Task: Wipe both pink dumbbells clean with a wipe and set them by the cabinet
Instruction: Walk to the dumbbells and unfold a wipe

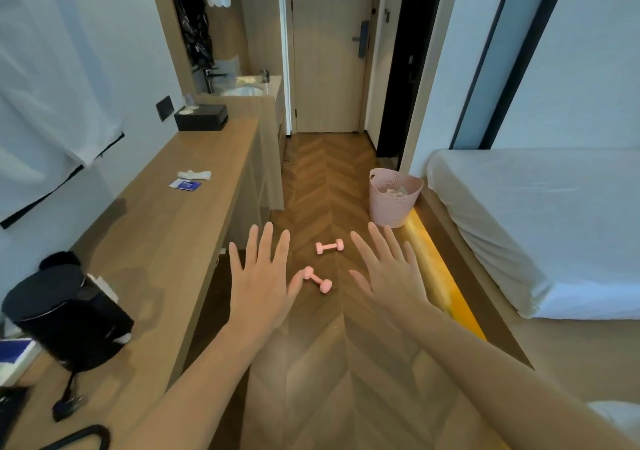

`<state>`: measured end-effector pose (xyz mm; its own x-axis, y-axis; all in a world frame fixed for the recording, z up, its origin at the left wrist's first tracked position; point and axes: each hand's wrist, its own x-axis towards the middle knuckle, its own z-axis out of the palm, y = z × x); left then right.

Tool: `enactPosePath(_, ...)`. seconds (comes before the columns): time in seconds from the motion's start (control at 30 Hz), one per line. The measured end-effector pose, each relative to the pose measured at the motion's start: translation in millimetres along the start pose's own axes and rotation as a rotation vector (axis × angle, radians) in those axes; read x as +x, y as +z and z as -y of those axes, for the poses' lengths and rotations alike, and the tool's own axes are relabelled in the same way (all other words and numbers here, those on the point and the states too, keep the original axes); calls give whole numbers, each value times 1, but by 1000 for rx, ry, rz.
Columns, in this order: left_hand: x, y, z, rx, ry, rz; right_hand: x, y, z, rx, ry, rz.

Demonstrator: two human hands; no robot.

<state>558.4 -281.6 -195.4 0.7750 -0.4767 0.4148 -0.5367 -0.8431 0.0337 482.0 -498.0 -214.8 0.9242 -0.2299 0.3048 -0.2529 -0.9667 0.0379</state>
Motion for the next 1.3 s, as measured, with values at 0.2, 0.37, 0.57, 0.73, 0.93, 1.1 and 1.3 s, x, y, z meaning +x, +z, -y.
enactPosePath(0.2, 67, 47, -3, -12, 5, 26, 71, 29, -29, 20, 2, 33)
enactPosePath(0.37, 132, 108, -15, 37, 17, 81, 137, 71, -74, 75, -59, 79)
enactPosePath(0.57, 211, 158, -36, 50, -62, 135, 225, 106, -137, 120, -132, 160)
enactPosePath(0.73, 258, 182, -33, 53, -169, 149, 294, 128, -152, 119, -200, 188)
enactPosePath(0.93, 324, 225, -14, 52, -247, 190, 374, 172, -167, 125, -251, 249)
enactPosePath(1.1, 398, 278, 15, 37, -278, 222, 461, 217, -170, 112, -277, 276)
enactPosePath(1.3, 488, 324, 55, 13, -296, 302, 563, 259, -167, 102, -297, 354)
